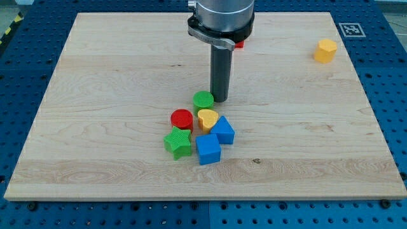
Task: Push the red star into a green circle
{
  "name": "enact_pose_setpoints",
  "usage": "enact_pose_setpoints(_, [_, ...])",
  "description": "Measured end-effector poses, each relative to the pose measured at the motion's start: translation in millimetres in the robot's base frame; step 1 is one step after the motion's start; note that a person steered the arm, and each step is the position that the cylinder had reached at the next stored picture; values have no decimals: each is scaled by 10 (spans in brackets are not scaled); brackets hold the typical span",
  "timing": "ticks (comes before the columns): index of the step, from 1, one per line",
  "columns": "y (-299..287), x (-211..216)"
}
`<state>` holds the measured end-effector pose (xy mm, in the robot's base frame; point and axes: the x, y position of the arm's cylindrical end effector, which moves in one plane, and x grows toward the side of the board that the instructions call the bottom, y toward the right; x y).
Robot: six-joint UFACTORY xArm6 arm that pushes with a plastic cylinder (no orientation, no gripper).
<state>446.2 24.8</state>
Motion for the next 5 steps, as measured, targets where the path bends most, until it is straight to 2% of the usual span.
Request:
enact_pose_setpoints(4, [-148, -68])
enact_pose_setpoints(5, [-139, -513])
